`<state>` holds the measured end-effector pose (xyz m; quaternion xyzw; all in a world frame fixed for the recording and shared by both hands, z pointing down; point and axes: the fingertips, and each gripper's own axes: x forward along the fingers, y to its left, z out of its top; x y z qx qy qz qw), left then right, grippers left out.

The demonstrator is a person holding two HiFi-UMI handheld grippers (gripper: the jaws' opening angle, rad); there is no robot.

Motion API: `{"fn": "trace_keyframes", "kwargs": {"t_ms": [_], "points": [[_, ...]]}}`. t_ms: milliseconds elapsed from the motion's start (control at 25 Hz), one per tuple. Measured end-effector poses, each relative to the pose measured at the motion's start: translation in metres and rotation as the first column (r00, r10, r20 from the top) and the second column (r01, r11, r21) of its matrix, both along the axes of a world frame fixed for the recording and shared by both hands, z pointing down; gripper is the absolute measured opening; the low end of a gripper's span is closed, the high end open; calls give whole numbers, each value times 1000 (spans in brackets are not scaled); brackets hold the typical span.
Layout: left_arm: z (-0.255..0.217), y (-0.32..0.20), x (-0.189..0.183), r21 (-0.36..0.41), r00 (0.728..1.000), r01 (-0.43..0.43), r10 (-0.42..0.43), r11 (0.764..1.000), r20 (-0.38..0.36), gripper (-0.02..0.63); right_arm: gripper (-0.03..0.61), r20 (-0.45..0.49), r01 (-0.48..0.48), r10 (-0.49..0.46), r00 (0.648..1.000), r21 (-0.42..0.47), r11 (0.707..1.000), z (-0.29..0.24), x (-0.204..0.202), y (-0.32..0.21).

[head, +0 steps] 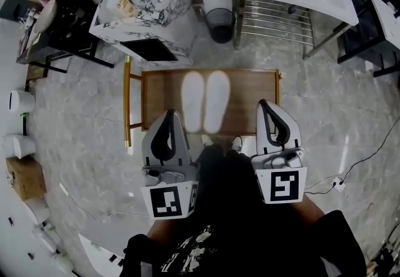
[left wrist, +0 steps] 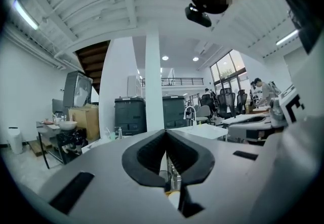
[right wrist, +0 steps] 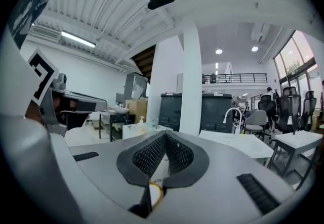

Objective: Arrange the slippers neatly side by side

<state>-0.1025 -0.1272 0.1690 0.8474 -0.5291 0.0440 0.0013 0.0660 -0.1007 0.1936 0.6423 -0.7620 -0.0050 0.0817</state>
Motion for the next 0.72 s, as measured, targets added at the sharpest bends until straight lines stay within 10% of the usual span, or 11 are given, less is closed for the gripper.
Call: {"fn": "trace_keyframes", "kwargs": {"t_ms": [720], "points": [[14,18,-3,-25,999,37,-36,999,26,3,-3,48,40,-40,998,7,999,5,-5,10]]}}
